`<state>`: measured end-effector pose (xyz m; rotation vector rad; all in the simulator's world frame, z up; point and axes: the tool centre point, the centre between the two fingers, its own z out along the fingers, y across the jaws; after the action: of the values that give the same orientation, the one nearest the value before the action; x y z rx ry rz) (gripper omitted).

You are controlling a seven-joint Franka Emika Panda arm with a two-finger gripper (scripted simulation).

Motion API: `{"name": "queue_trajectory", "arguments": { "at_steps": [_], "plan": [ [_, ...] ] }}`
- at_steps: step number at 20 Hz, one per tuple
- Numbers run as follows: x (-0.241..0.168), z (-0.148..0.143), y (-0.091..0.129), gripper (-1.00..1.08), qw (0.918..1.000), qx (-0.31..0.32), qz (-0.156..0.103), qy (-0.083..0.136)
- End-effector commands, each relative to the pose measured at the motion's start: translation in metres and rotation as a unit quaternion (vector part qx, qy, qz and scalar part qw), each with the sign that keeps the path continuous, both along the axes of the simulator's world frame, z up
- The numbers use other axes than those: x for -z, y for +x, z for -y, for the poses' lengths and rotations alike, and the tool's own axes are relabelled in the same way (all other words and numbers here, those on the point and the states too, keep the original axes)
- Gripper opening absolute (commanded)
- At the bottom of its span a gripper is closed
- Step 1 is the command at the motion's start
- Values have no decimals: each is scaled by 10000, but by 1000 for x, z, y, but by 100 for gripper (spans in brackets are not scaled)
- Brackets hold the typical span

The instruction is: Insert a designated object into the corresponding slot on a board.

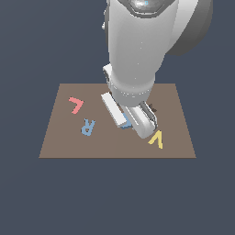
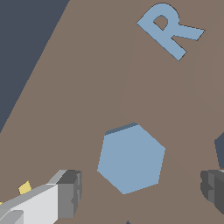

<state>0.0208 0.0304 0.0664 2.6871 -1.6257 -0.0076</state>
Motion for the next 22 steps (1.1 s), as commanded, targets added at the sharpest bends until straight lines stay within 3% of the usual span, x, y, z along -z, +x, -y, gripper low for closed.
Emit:
{"name": "queue_trajectory", "arguments": {
  "at_steps": [1,11,22],
  "plan": [
    [5,1,2,100,9995,313,9,-4],
    [16,4,6,100,9948,1021,23,-12],
    [17,4,6,100,9944,1053,22,-11]
  ]
}}
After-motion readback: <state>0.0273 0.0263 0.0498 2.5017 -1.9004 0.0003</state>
